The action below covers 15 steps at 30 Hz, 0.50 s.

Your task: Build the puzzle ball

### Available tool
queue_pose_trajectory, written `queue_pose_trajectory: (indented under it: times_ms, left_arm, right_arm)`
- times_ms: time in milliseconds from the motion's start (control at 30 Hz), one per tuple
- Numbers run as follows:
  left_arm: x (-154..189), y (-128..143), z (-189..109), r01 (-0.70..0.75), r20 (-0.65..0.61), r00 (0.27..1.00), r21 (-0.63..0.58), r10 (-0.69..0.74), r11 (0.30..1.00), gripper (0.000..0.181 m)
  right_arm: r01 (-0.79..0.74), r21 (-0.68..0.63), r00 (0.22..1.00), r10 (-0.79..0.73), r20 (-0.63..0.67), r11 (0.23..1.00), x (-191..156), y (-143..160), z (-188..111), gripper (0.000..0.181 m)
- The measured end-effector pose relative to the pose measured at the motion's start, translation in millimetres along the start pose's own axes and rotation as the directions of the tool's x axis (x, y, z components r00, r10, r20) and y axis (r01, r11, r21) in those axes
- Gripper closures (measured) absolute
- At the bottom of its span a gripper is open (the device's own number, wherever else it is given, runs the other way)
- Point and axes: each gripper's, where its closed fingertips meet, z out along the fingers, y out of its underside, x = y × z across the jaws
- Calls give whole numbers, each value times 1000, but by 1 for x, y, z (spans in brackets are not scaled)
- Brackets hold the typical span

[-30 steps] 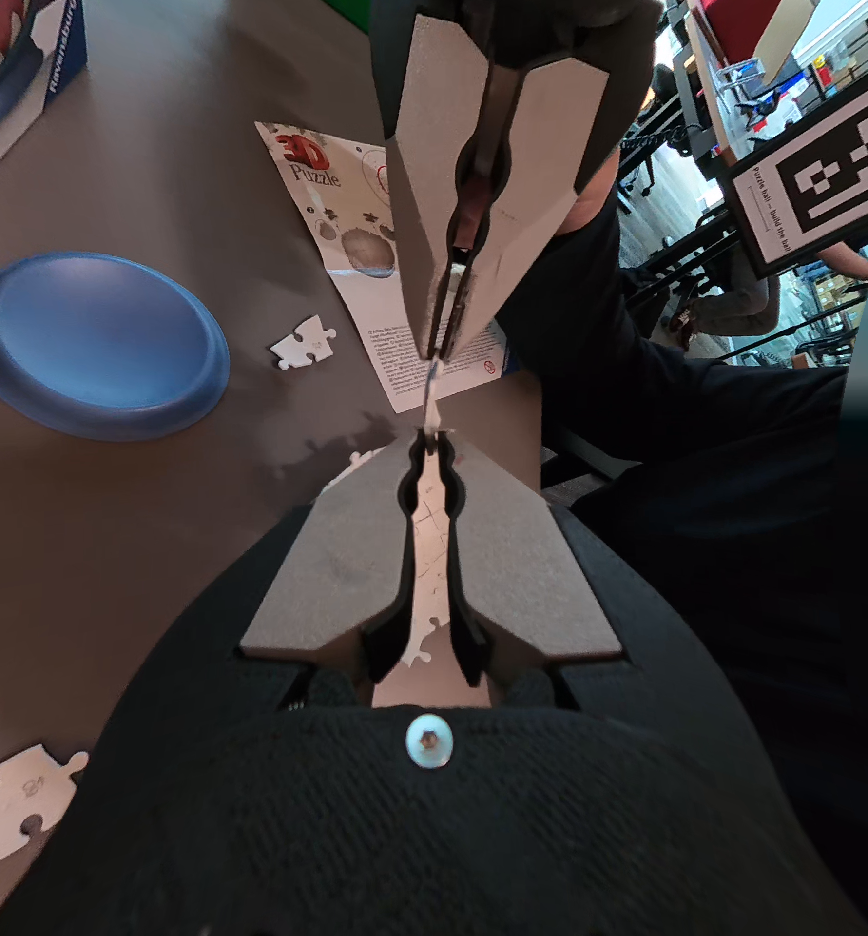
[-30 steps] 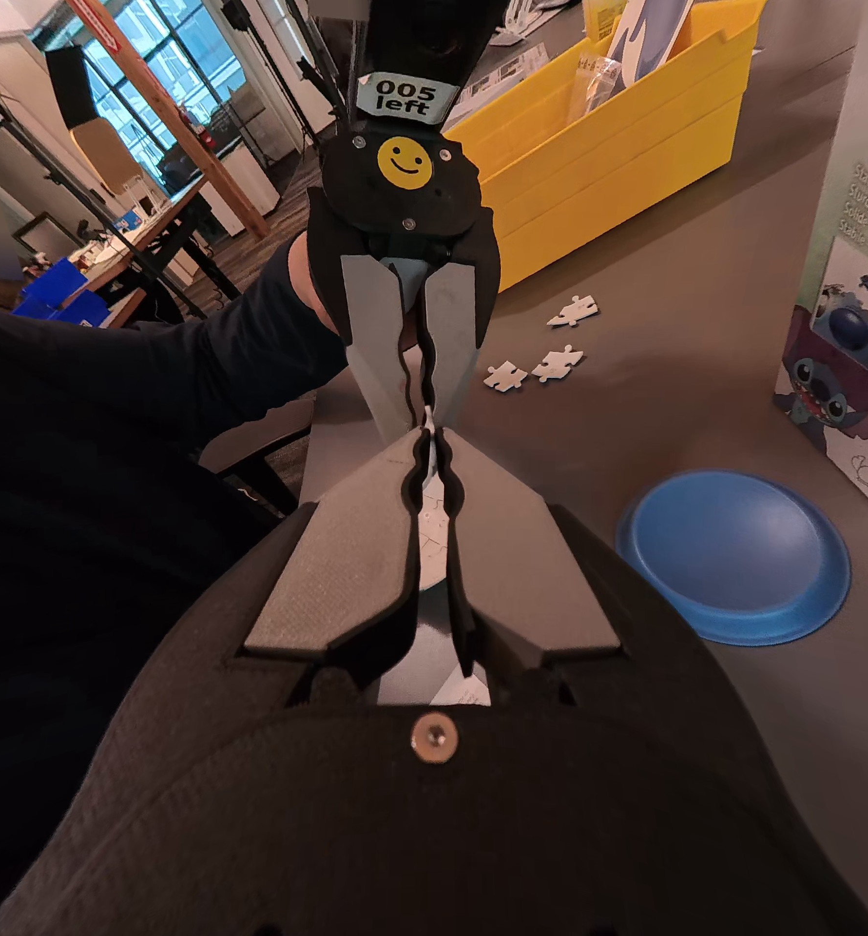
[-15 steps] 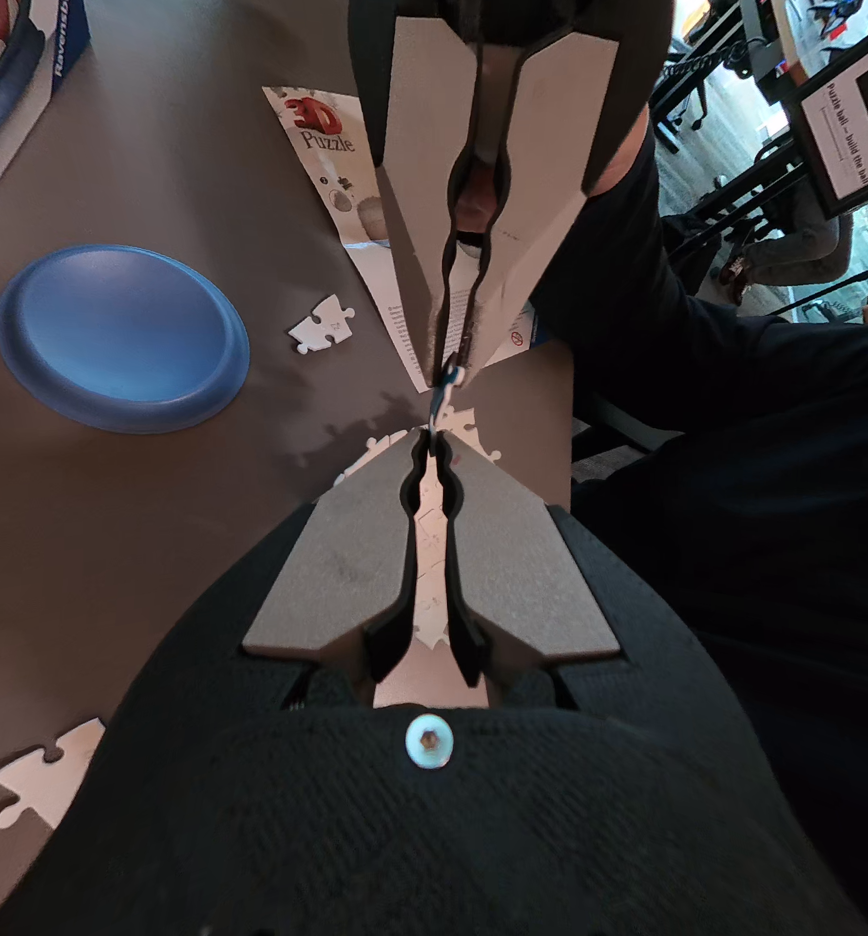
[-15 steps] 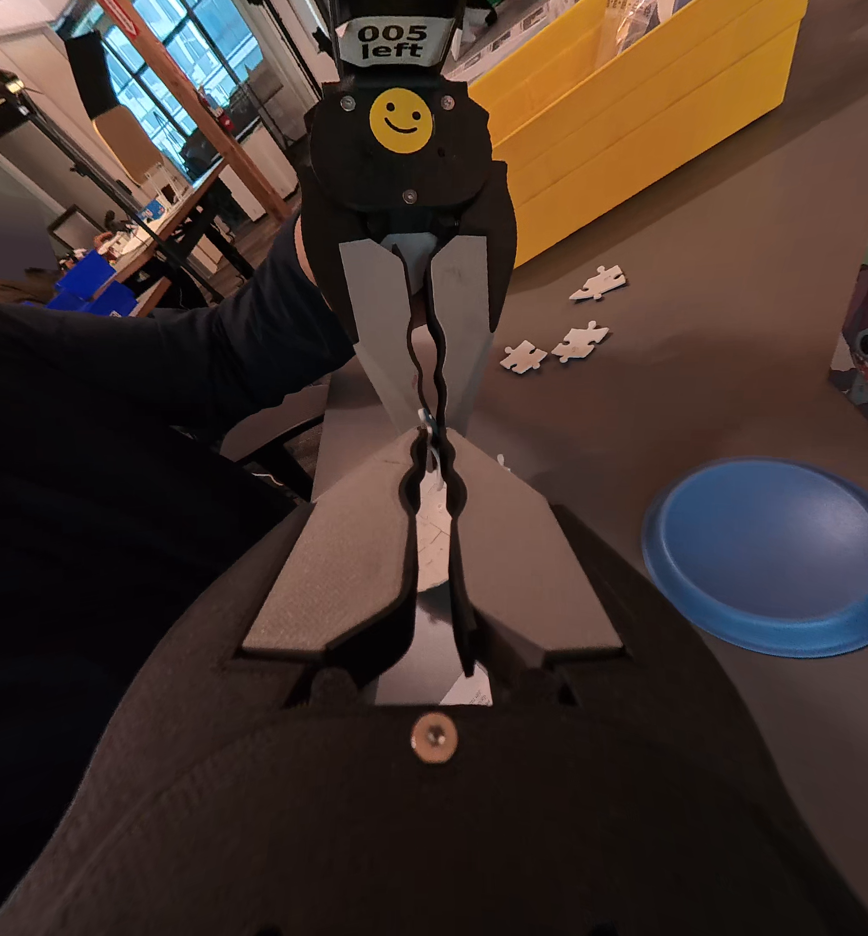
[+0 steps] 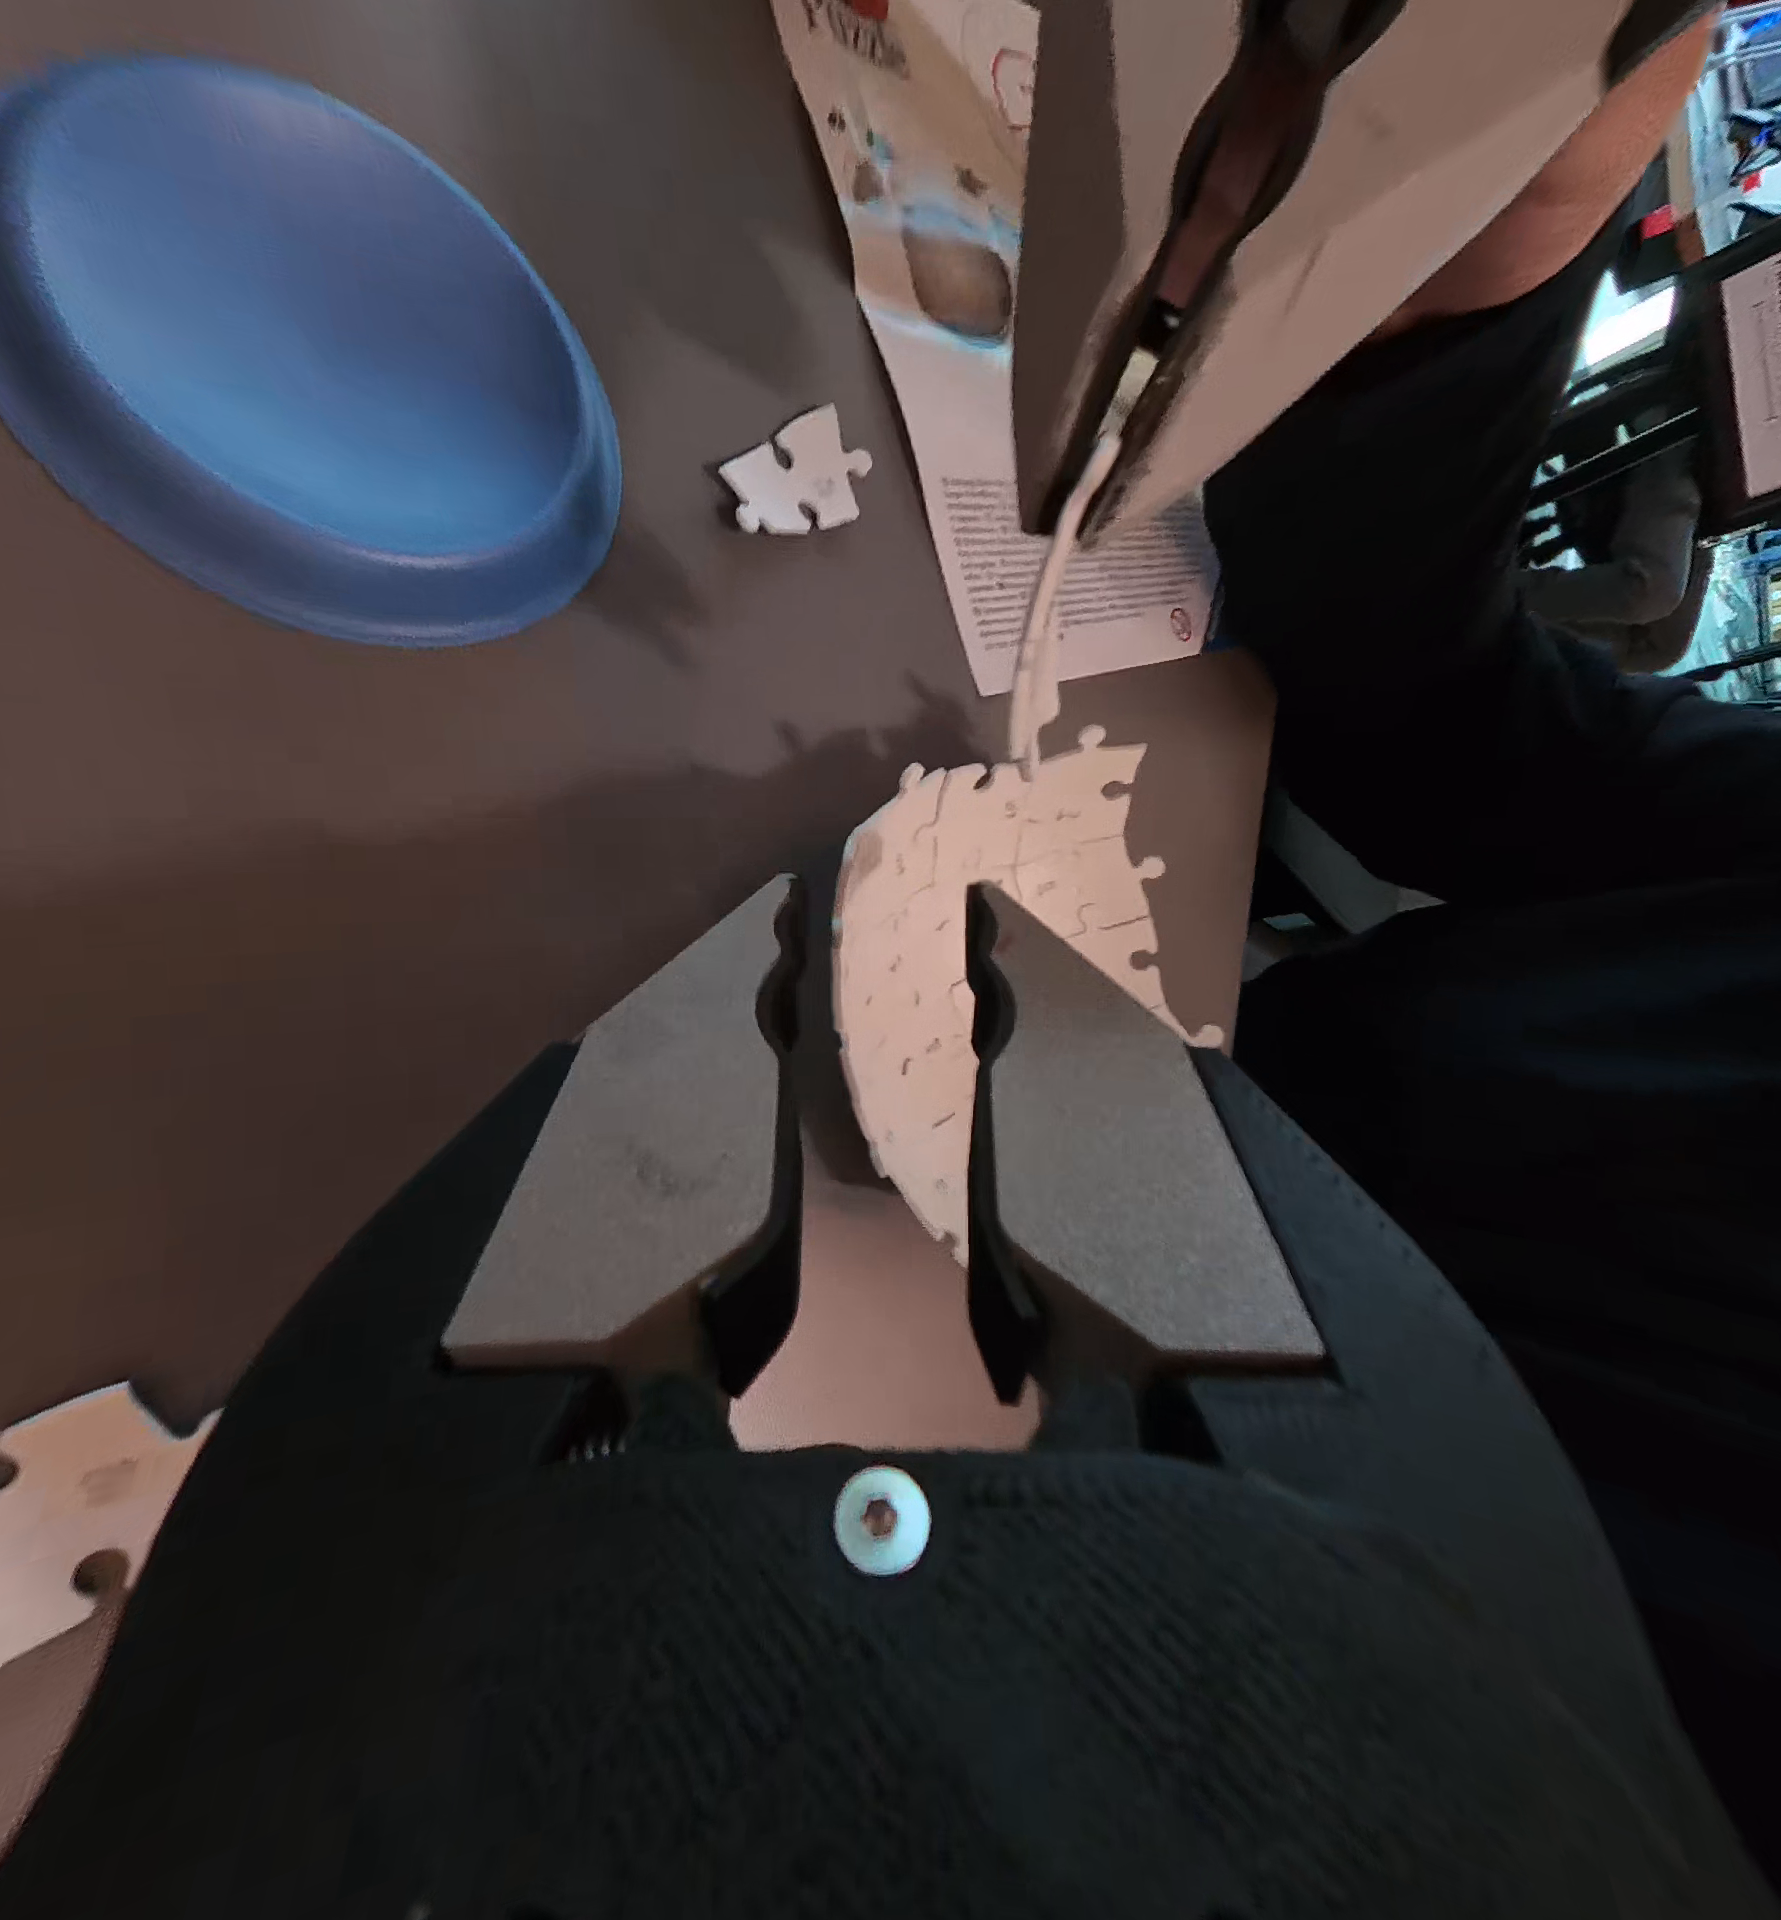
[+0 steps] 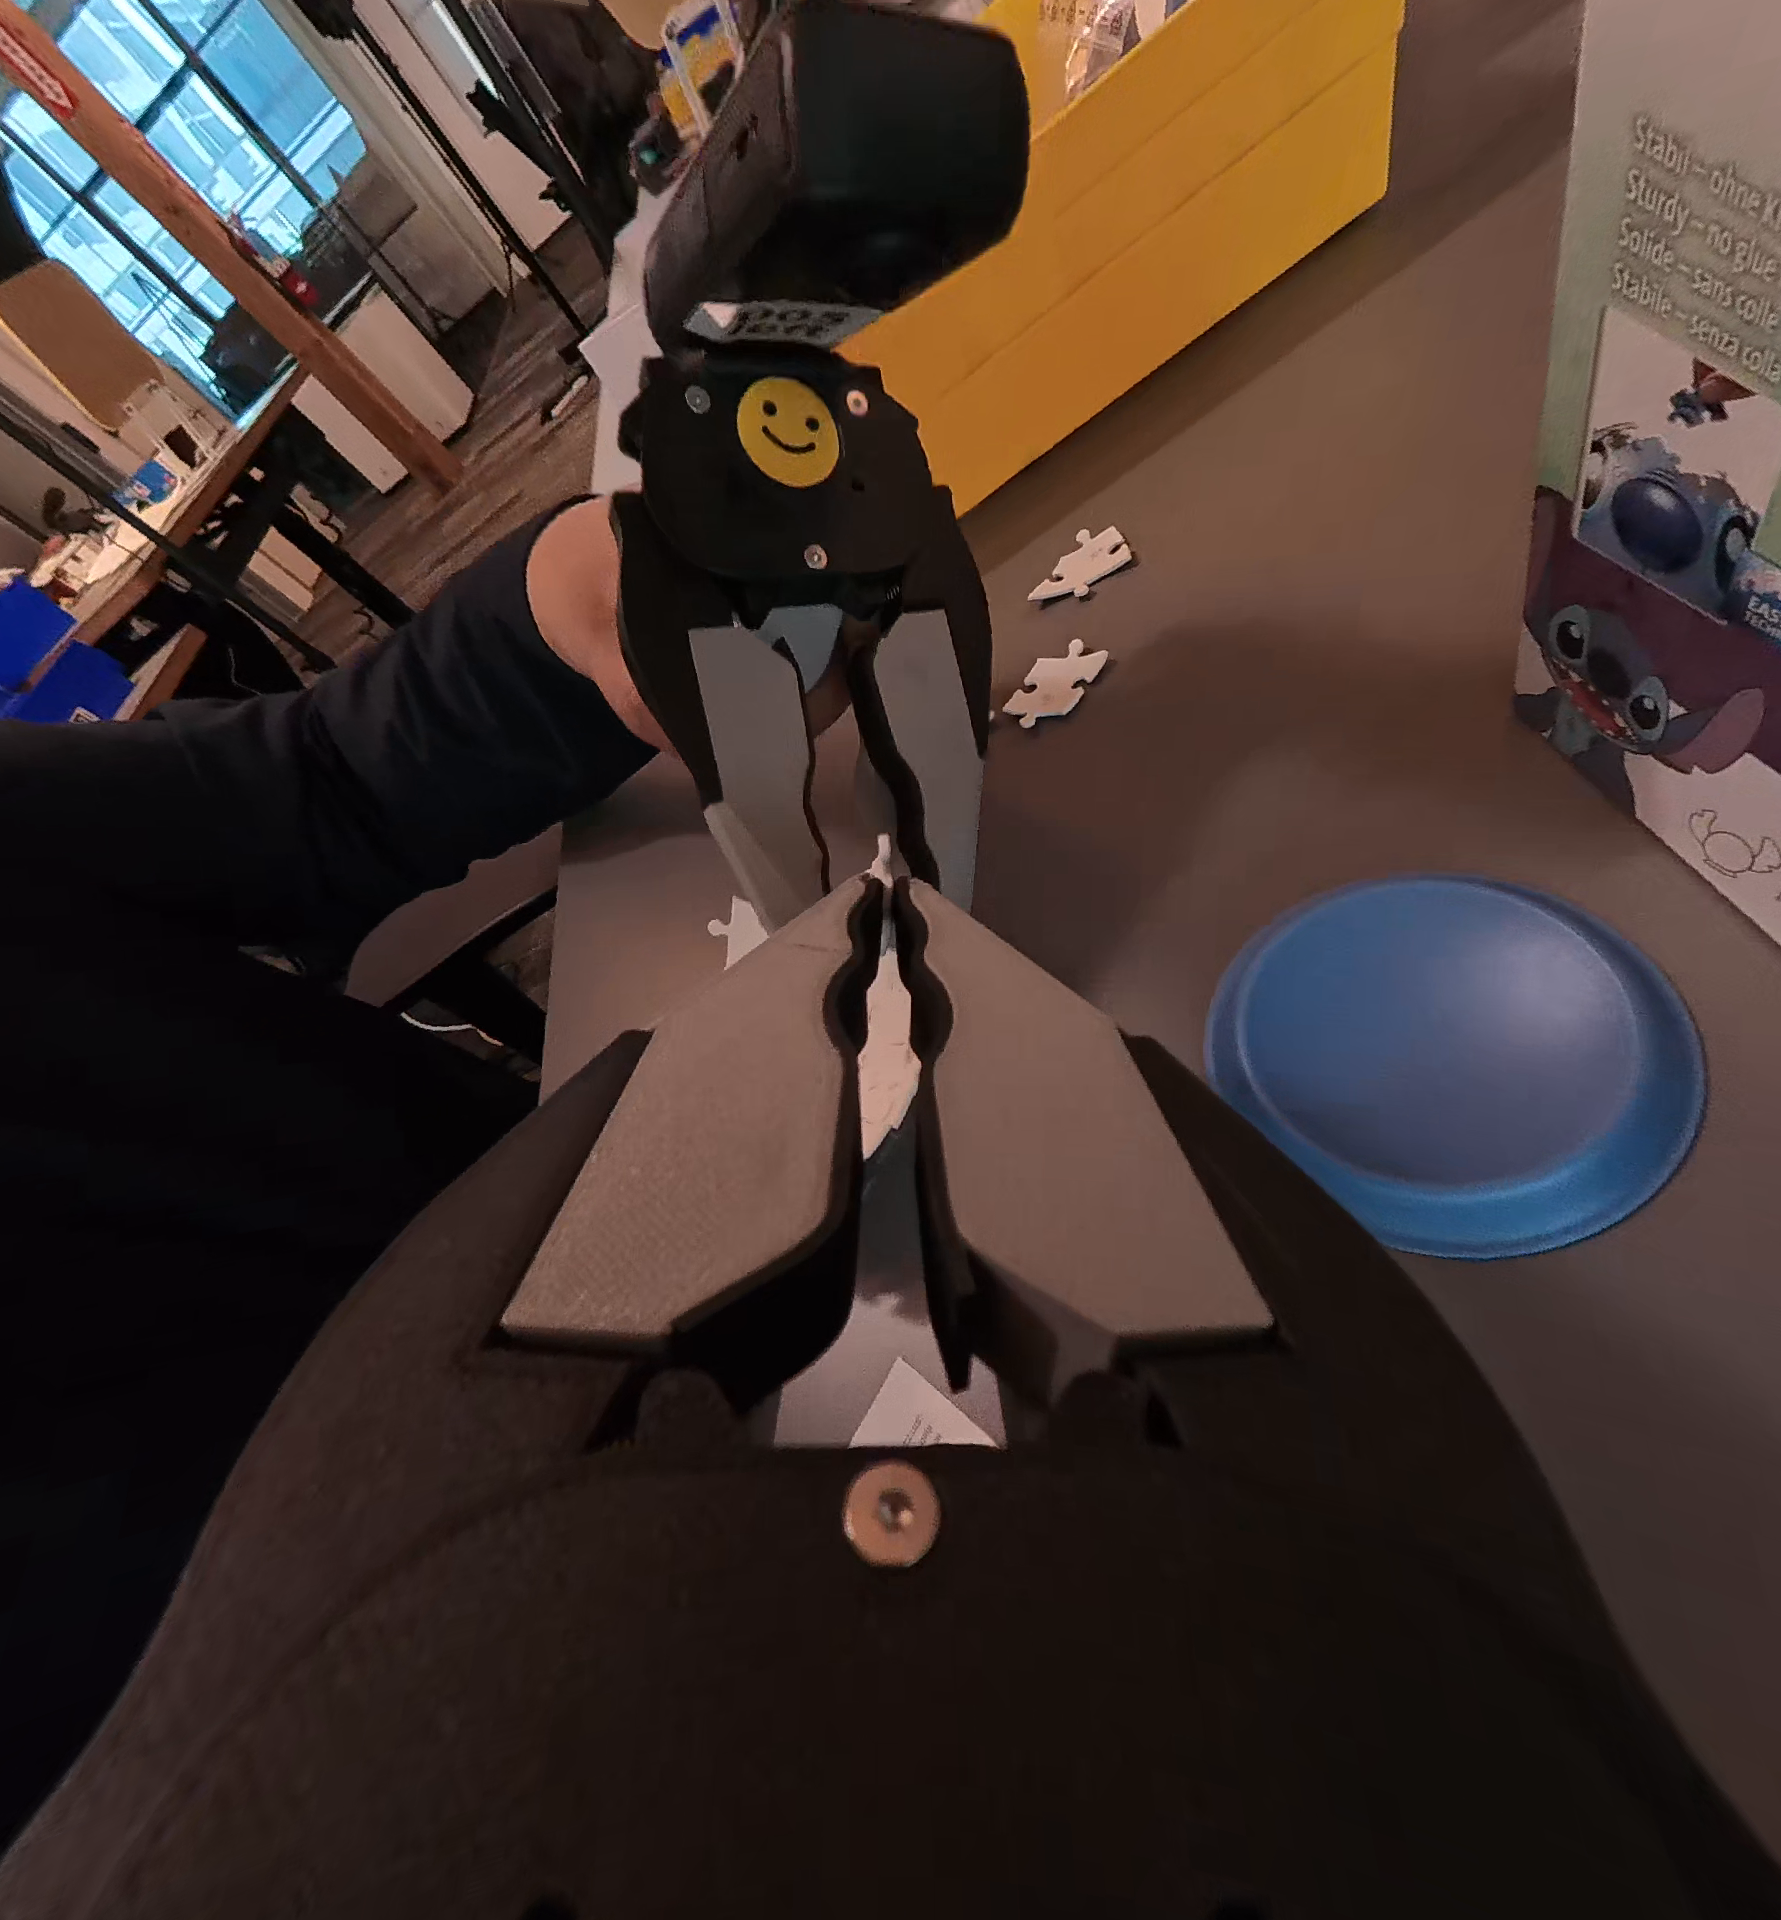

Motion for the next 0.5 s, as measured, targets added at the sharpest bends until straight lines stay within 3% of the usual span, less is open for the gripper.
queue_pose_trajectory:
  times_ms: [67, 200, 500]
  left_arm:
    - [-2, 6, 6, 8, 0, 1000, -20, -8, 1000, 155]
    - [-5, 14, 12, 18, 6, 1000, -1, -18, 1000, 178]
    - [-8, 20, 7, 123, -28, 992, 147, -120, 981, 179]
  right_arm:
    - [6, -1, 1000, -6, -10, 1000, 2, 0, 2, 181]
    - [23, -8, 999, -24, -22, 1000, 3, 2, 4, 181]
    - [92, -11, 995, -93, -30, 996, 4, 9, 21, 181]
